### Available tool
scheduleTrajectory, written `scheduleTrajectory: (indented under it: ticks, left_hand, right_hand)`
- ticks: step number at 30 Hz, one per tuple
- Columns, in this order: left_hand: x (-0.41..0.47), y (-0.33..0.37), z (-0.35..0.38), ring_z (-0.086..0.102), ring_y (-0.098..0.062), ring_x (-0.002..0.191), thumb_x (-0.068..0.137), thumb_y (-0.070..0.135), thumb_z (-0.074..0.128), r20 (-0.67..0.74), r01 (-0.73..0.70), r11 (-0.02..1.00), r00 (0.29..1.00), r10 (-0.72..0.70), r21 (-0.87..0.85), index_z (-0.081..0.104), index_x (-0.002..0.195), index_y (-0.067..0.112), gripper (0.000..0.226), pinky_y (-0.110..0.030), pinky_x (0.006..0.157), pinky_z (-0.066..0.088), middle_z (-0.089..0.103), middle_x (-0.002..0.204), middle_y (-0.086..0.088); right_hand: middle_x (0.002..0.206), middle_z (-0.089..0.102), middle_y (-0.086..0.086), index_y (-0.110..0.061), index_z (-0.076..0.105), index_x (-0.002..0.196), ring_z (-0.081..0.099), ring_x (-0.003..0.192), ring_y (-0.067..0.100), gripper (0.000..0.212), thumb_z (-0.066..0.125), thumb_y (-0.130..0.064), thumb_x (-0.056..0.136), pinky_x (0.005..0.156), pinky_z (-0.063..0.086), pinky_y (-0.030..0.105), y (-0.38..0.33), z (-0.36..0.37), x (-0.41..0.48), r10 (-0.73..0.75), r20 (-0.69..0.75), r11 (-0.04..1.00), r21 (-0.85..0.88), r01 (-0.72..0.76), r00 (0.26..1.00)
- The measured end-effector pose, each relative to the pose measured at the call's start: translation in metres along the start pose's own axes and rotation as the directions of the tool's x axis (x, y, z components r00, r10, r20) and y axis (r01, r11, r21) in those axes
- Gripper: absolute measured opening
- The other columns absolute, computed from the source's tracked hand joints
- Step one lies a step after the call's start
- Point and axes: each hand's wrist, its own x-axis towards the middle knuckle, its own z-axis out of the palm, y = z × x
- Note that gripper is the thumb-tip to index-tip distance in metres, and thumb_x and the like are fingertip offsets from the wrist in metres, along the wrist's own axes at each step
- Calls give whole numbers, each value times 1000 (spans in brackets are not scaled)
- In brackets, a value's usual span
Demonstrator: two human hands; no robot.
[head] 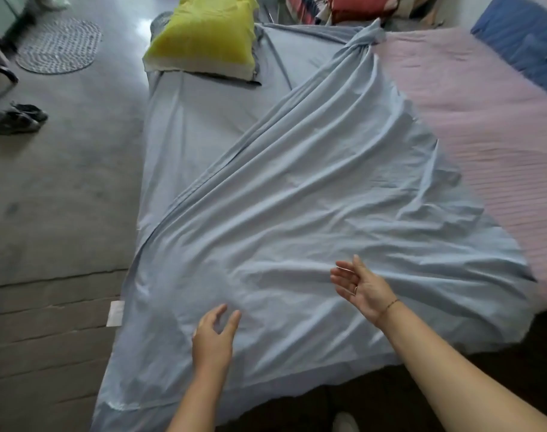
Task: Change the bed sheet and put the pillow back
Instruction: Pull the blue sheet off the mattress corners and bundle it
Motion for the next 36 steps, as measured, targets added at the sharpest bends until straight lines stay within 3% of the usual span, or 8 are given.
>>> scheduleTrajectory:
  ticks: [10, 14, 22, 25, 31, 36]
  left_hand:
    - [-46, 53, 172, 52, -25, 120, 85, 29, 72, 58, -29, 996, 998, 24, 82, 66, 113, 22, 29, -42, 105, 40, 61, 126, -4]
    - [-71, 88, 256, 52, -22, 121, 85, 27, 72, 133, -66, 996, 989, 58, 61, 67, 118, 17, 35, -40, 107, 39, 60, 127, -2]
    - [-78, 126, 334, 55, -18, 118, 84, 31, 72, 298, -150, 979, 949, 103, 140, 67, 113, 25, 30, -41, 105, 42, 63, 121, 2]
    - [-68, 149, 374, 56, -20, 117, 84, 36, 72, 393, -236, 952, 908, 144, 197, 67, 113, 29, 31, -41, 103, 43, 64, 122, 1]
    - [-89, 185, 464, 51, -13, 122, 87, 39, 68, 593, -448, 868, 766, 248, 216, 64, 122, 21, 40, -37, 107, 40, 60, 125, 5]
    - [-117, 182, 530, 56, -9, 112, 85, 43, 68, 697, -551, 810, 662, 277, 201, 65, 118, 29, 35, -38, 101, 47, 59, 117, 10]
  right_hand:
    - [87, 64, 4, -15, 62, 96, 63, 73, 11, 24, 46, -32, 99, 64, 47, 23, -52, -195, 11, -45, -197, 999, -26, 41, 979]
    - [92, 63, 5, -13, 62, 99, 60, 82, 15, 22, 48, -30, 99, 72, 46, 27, -86, -284, 17, -84, -275, 996, -40, 76, 958]
    - [95, 63, 3, -16, 64, 102, 60, 89, 15, 18, 56, -30, 95, 77, 48, 28, -102, -384, 21, -72, -433, 991, 71, 114, 899]
    - [97, 63, 3, -17, 64, 105, 61, 91, 15, 20, 57, -32, 94, 73, 47, 27, -95, -415, 18, -65, -486, 981, 129, 145, 871]
    - [111, 64, 0, -18, 60, 122, 58, 106, 15, 33, 58, -36, 93, 81, 47, 29, -77, -466, 15, -37, -555, 966, 193, 172, 831]
    - [122, 59, -5, -21, 58, 124, 50, 118, 14, 33, 61, -30, 92, 105, 39, 37, -63, -501, 26, -35, -557, 976, 160, 148, 830]
